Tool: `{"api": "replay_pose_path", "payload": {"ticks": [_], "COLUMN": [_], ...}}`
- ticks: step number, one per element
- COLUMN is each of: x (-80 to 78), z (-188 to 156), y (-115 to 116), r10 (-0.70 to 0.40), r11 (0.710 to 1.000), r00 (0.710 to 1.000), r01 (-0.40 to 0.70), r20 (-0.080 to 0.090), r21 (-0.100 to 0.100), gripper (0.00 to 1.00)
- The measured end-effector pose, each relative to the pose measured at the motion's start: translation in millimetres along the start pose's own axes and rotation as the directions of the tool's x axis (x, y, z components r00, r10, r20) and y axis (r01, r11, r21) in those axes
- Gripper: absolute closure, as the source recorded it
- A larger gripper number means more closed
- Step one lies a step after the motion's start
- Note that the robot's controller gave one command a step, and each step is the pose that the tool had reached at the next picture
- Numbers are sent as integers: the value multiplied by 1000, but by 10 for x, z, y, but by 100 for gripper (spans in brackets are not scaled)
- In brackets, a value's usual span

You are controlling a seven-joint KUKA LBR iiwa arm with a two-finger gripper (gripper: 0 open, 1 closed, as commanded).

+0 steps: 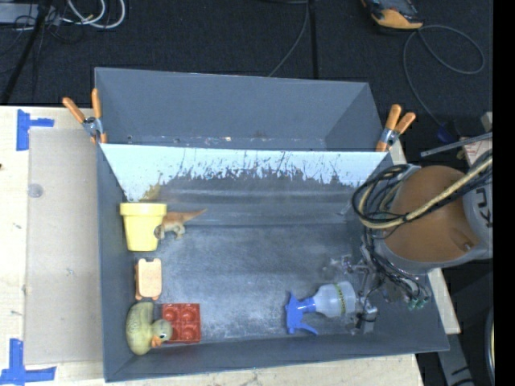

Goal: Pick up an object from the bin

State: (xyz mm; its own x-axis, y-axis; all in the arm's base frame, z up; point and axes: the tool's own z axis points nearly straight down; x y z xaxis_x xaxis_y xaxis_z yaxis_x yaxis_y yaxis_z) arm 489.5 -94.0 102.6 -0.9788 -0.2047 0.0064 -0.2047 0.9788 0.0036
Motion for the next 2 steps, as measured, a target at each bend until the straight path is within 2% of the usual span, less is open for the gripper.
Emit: {"api": "replay_pose_path", "payload": {"ticks": [1,2], "x": [-29,-106], "z": [114,334], "y": [-5,46], "r10": [47,-138], "r11": [999,990], "r00": [999,990], "r01": [-47,138], "r20": [2,-1], "r21": [0,-1], "gripper": [0,100]}}
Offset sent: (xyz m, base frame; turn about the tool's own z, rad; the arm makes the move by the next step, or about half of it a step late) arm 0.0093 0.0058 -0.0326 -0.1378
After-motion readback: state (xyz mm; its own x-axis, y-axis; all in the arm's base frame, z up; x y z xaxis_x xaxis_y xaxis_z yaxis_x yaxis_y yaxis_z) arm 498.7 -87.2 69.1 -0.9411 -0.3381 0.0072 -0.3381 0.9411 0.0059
